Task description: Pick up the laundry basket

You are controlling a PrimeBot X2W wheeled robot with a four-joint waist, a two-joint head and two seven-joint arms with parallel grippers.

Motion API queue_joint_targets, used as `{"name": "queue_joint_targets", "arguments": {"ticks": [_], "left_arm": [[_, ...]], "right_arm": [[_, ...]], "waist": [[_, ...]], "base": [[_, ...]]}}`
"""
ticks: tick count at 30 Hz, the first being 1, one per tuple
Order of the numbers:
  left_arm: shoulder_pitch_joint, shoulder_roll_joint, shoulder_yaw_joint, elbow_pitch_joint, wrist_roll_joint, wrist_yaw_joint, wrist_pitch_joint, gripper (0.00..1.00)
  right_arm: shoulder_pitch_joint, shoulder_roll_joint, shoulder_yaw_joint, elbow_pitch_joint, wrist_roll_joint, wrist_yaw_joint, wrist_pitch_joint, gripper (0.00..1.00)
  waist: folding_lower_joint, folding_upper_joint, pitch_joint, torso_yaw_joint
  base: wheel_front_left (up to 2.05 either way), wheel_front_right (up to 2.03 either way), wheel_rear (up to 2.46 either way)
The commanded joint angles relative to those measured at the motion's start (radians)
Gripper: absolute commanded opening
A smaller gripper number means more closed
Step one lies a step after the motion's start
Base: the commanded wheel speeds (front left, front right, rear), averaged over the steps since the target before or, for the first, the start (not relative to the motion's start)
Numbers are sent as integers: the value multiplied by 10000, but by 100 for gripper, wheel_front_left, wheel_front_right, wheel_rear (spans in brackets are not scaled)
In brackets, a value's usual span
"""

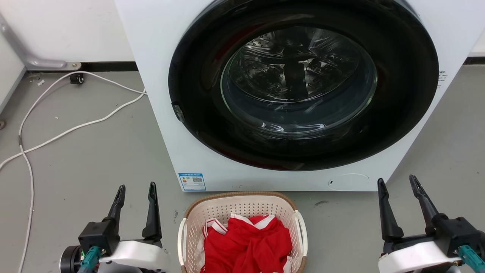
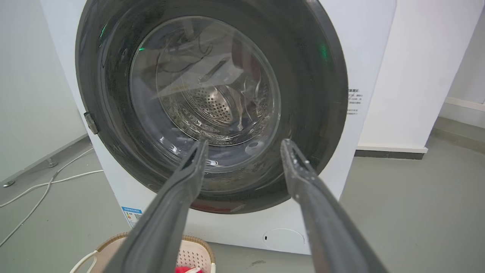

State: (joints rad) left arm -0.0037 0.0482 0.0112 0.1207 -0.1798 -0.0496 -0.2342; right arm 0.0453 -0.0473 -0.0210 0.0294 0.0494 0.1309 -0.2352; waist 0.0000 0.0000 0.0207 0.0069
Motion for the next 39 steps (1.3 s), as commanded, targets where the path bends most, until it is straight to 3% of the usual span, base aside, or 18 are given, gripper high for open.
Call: {"name": "queue_joint_targets", "arguments": {"ticks": [1,15,39], "left_arm": [[99,32,-5,-73,245,41,-104,100],[198,32,-32,-117,1126,77,-339,100],[199,32,-11,-13,949,118,-316,100]], "right_arm": [[92,-48,10,-103,-240,-3,-95,100],[221,-53,-29,-181,-856,-3,-311,100],[156,-50,-194,33,-15,-5,-303,100]], "waist": [[0,0,-9,1],[0,0,-13,6],[0,0,7,37]], "base": [[0,0,0],[0,0,0],[0,0,0]]}}
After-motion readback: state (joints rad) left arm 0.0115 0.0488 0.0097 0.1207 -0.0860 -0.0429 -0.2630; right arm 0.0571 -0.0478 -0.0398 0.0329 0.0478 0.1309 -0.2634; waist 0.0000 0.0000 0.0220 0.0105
